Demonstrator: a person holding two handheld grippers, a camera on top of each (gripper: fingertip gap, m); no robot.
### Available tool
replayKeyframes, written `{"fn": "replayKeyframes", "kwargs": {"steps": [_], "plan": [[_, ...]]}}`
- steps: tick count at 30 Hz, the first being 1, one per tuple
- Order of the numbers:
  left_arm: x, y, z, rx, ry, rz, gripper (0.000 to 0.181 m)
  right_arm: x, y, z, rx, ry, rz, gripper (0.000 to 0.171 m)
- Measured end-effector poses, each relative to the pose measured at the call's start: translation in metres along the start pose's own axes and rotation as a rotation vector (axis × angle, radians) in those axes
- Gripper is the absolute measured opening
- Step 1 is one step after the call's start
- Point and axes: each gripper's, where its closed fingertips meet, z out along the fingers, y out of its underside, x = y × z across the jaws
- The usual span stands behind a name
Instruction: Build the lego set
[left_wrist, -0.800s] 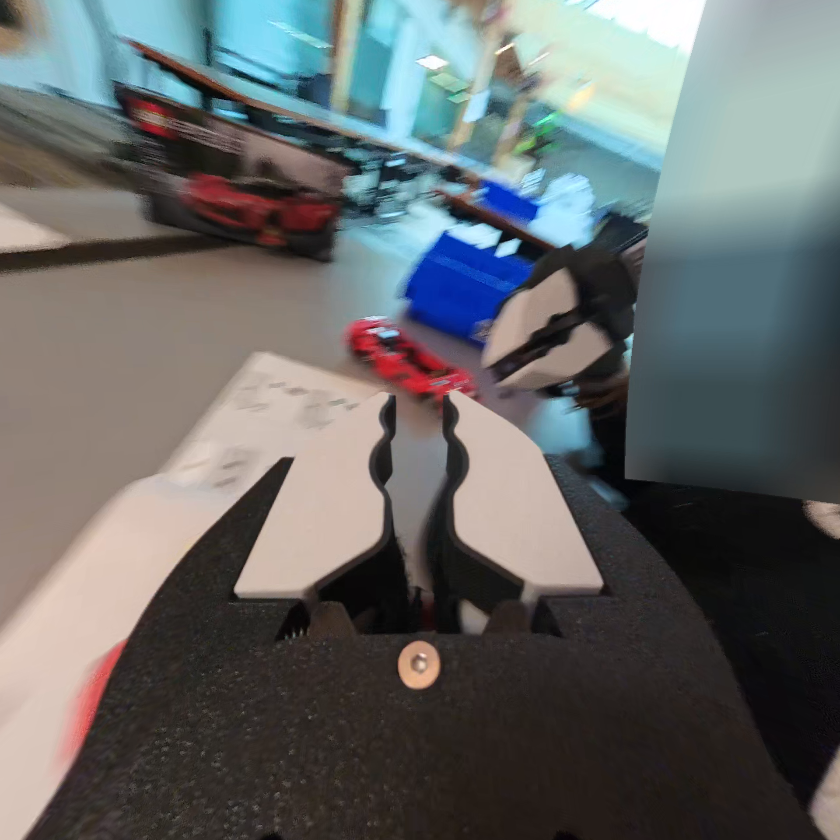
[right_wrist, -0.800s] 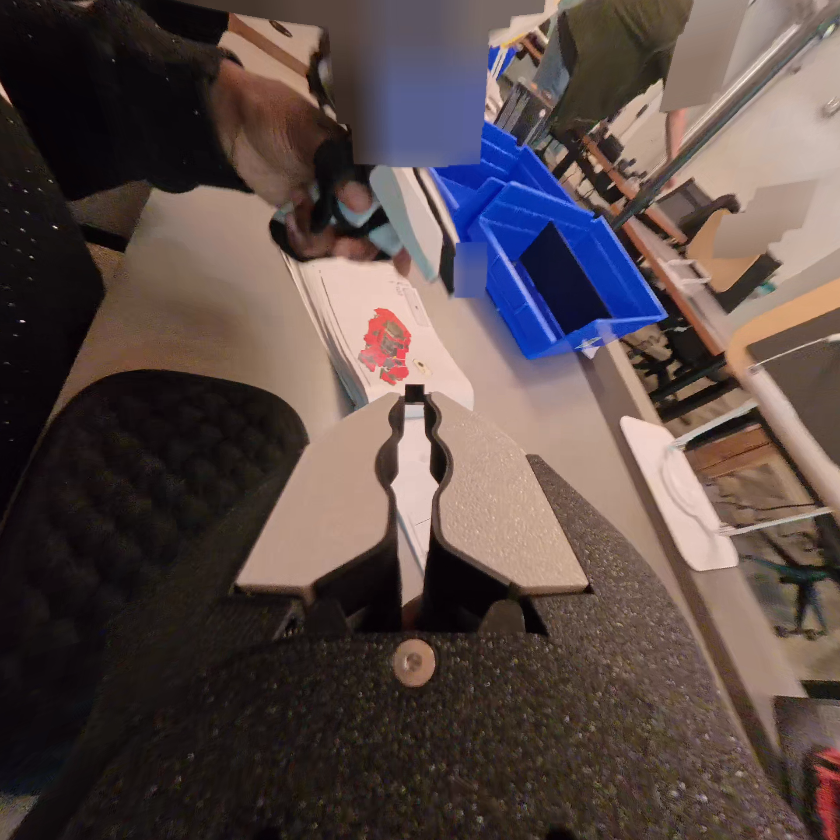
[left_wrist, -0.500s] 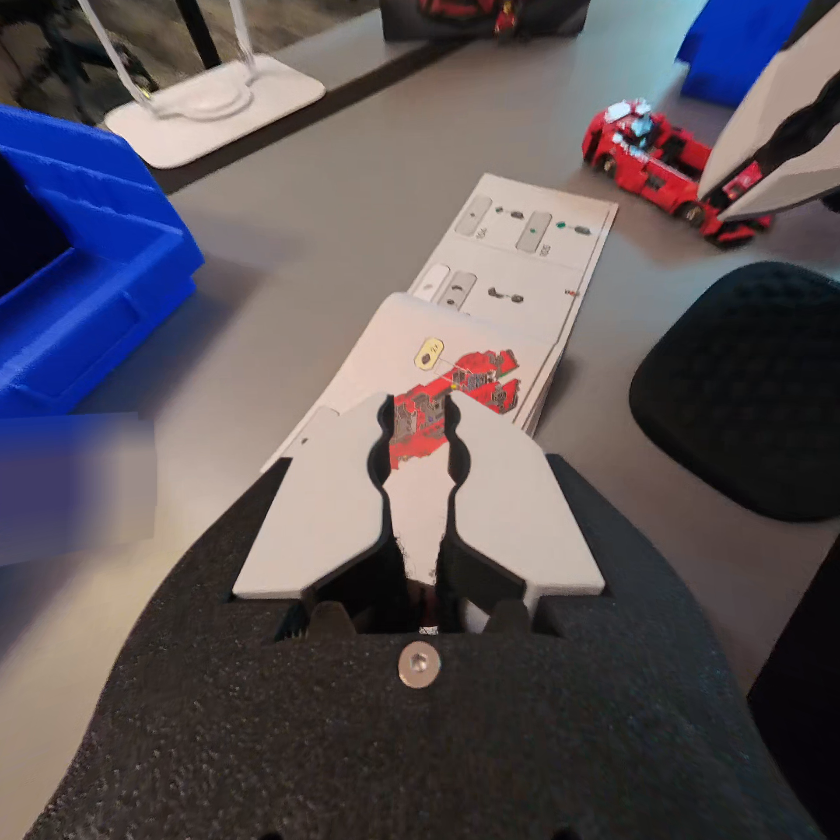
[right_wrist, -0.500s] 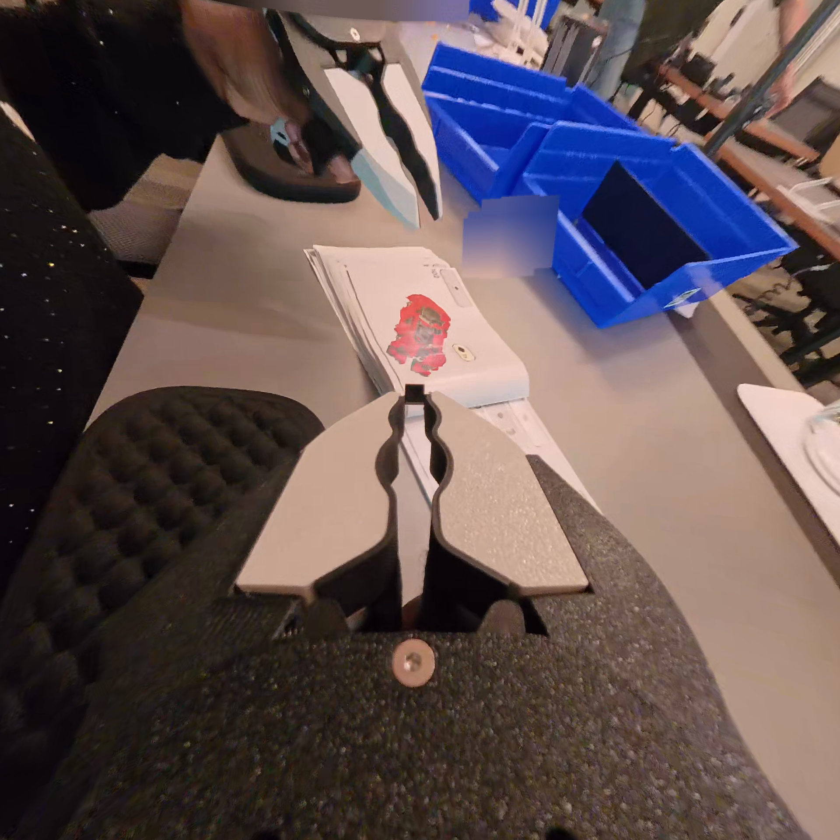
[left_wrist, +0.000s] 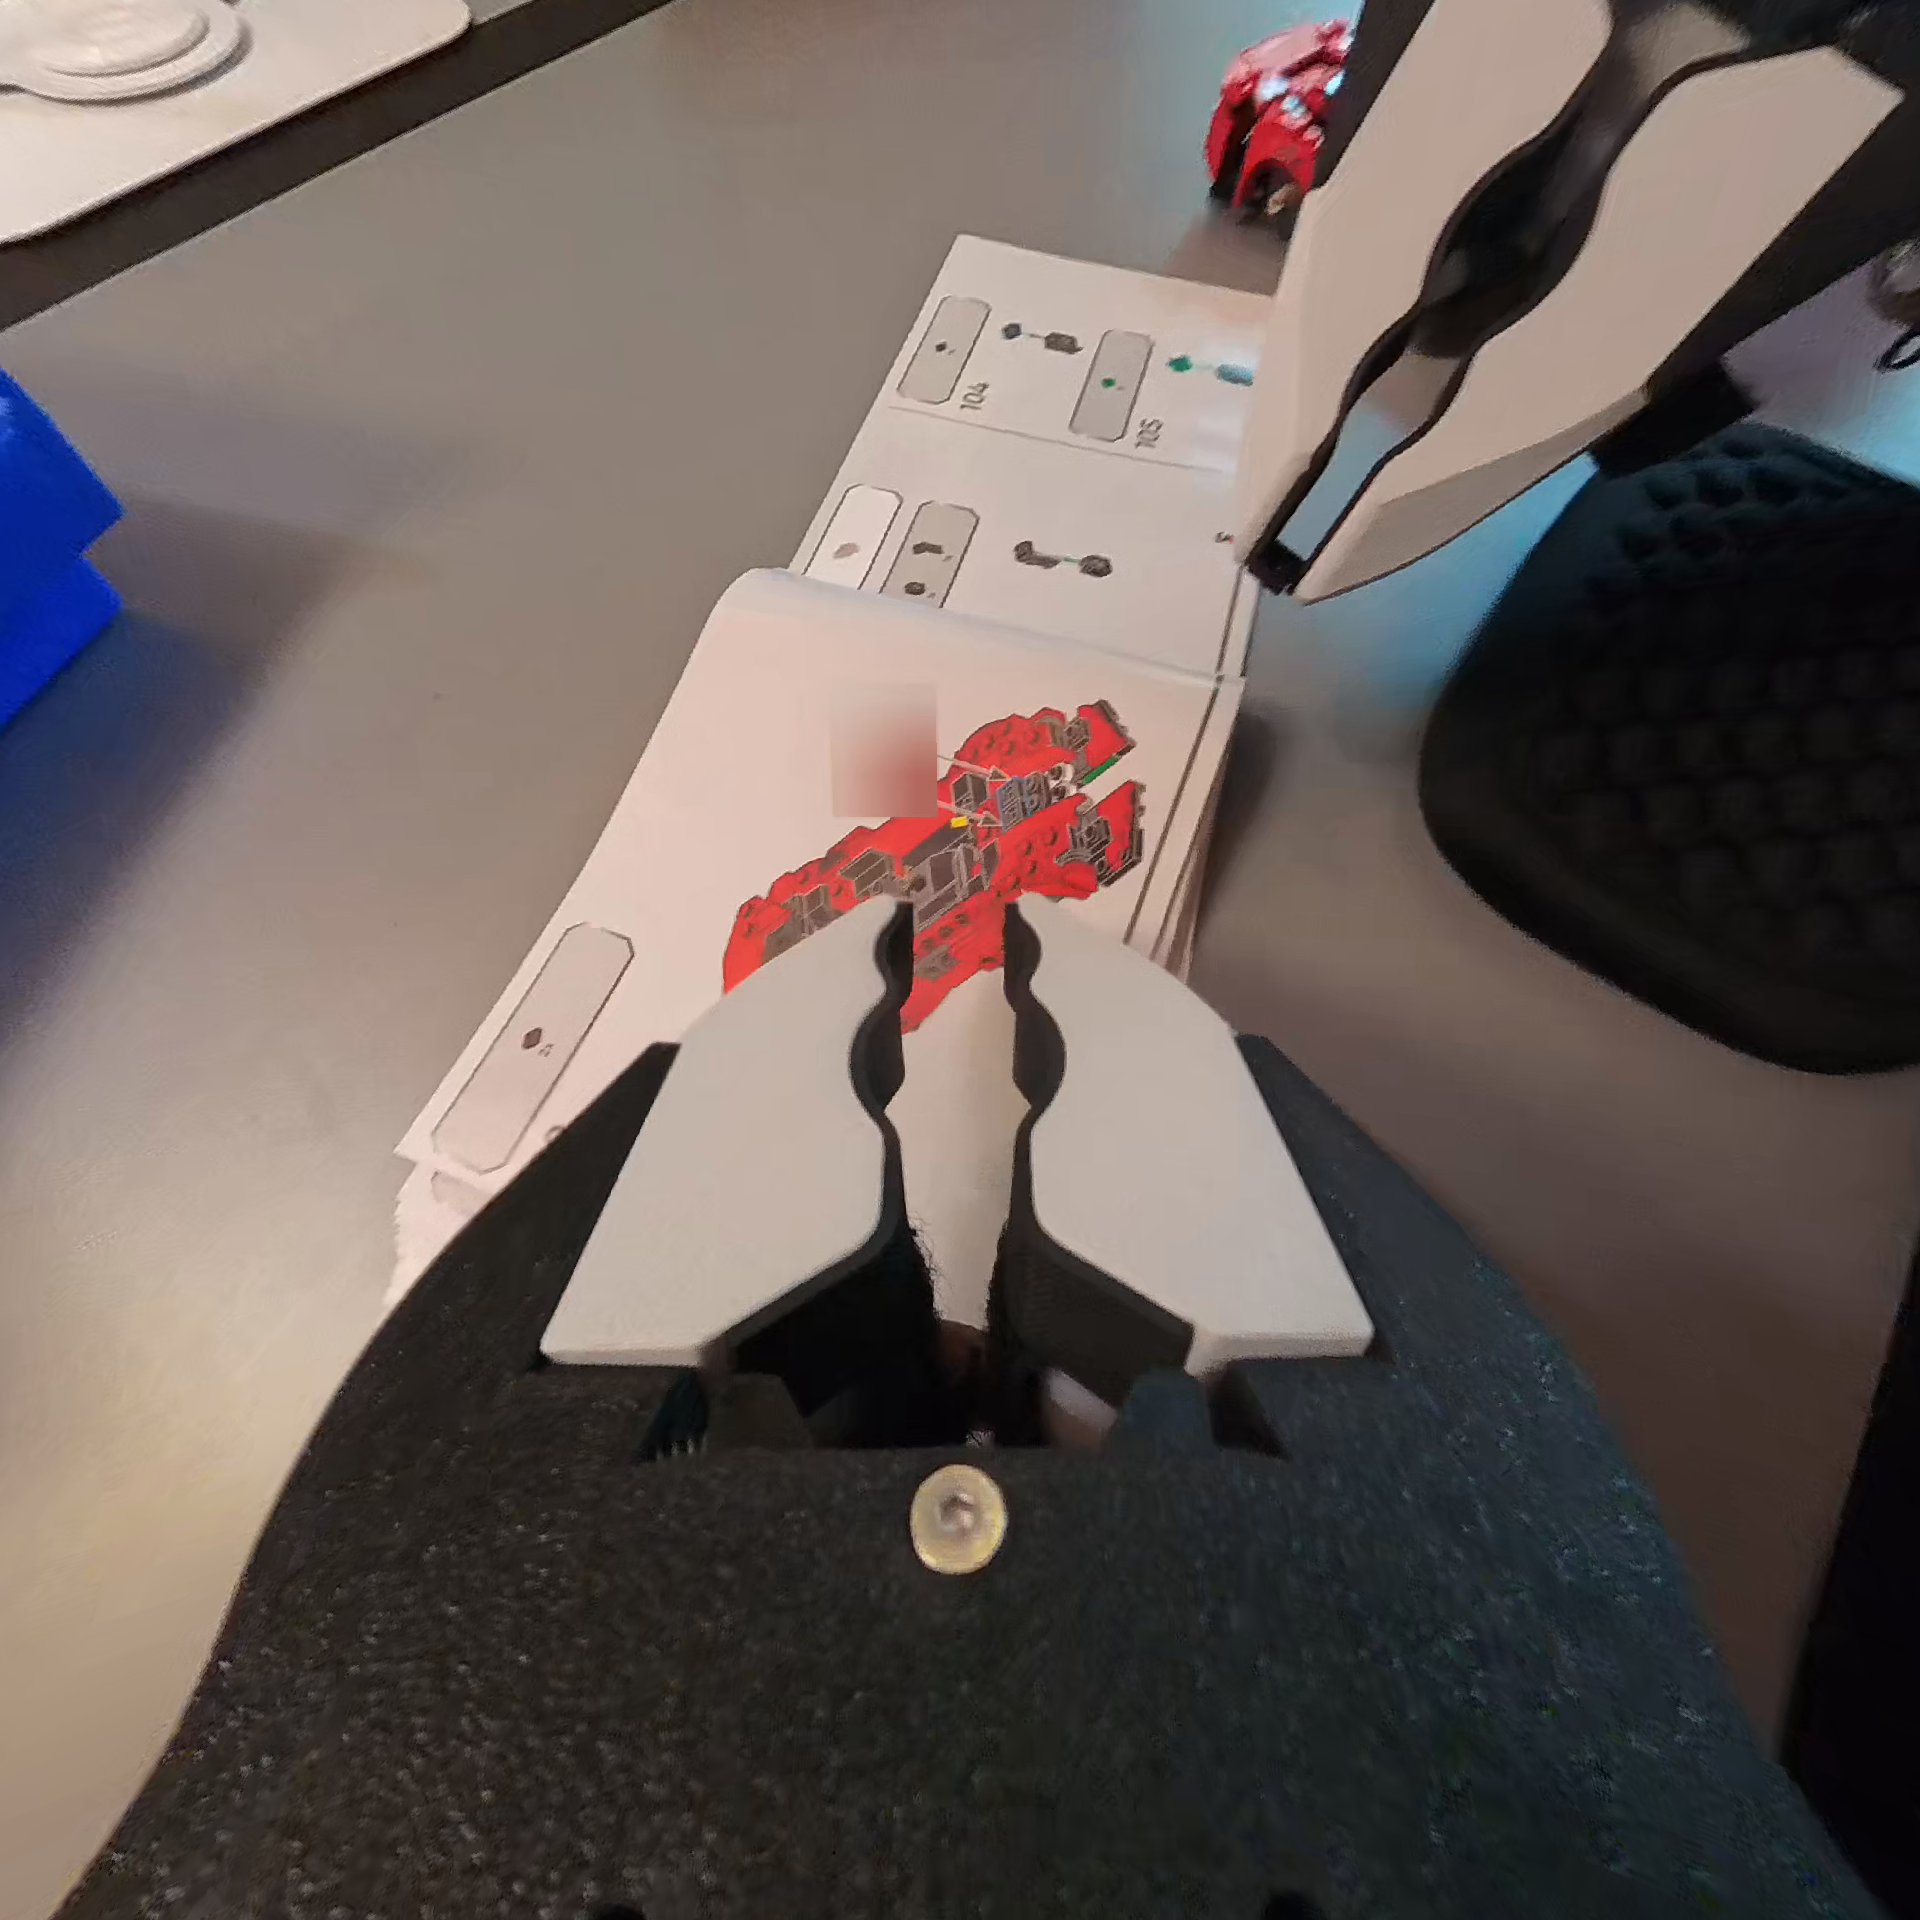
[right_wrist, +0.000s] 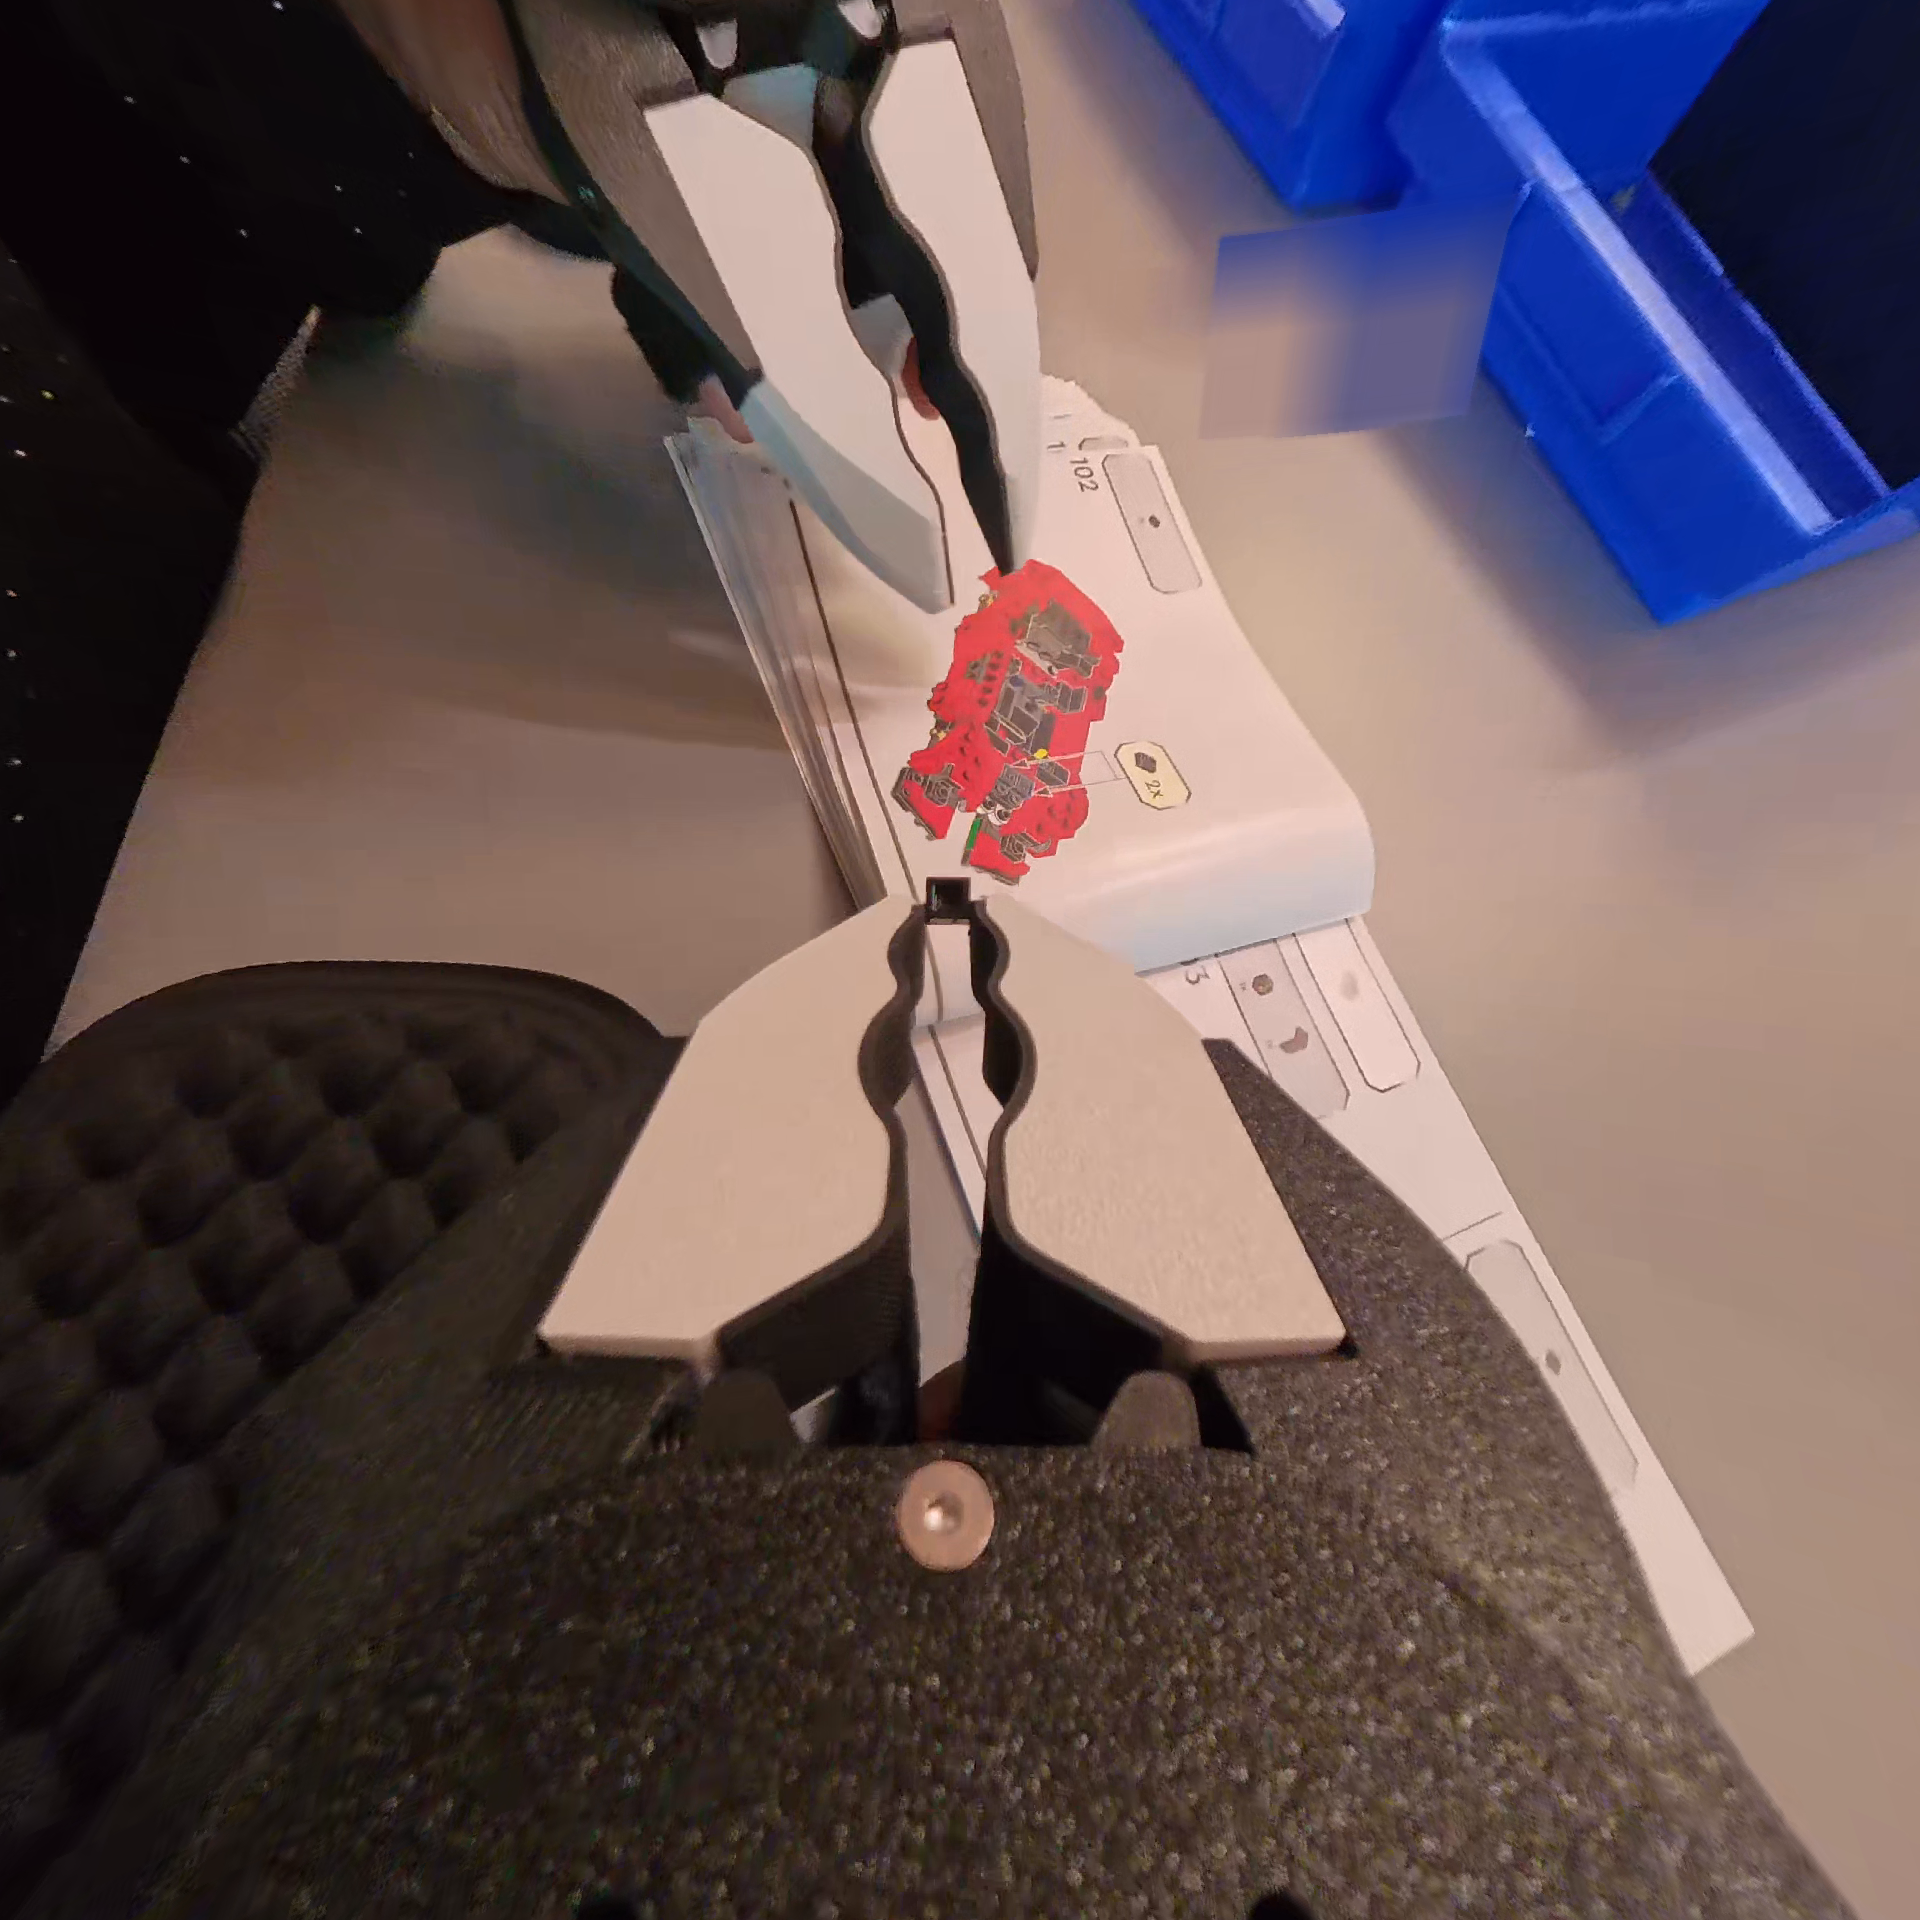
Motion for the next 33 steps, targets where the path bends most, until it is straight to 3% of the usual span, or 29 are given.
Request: {"fn": "replayKeyframes", "kwargs": {"steps": [4,8,12,15,17,26,33], "plan": [[0.004,-0.003,0.002,0.033,0.065,-0.057,0.016,0.000,0.006,-0.017,-0.019,0.003,0.031,0.008],[0.007,-0.008,0.004,0.026,0.065,-0.033,0.016,-0.005,0.029,-0.064,-0.043,0.044,0.114,0.008],[0.018,-0.023,0.011,0.002,0.090,0.009,0.017,0.014,0.080,-0.139,-0.157,0.289,0.213,0.008],[0.038,-0.042,0.023,0.006,0.153,0.048,0.017,0.027,0.103,-0.193,-0.086,0.465,0.333,0.008],[0.057,-0.057,0.034,0.014,0.204,0.084,0.017,0.028,0.118,-0.209,-0.061,0.530,0.400,0.008],[0.131,-0.100,0.106,-0.026,0.358,0.268,0.016,0.006,0.186,-0.211,-0.268,0.518,0.541,0.008],[0.165,-0.096,0.157,-0.142,0.454,0.243,0.015,-0.006,0.197,-0.195,-0.251,0.418,0.588,0.008]]}}
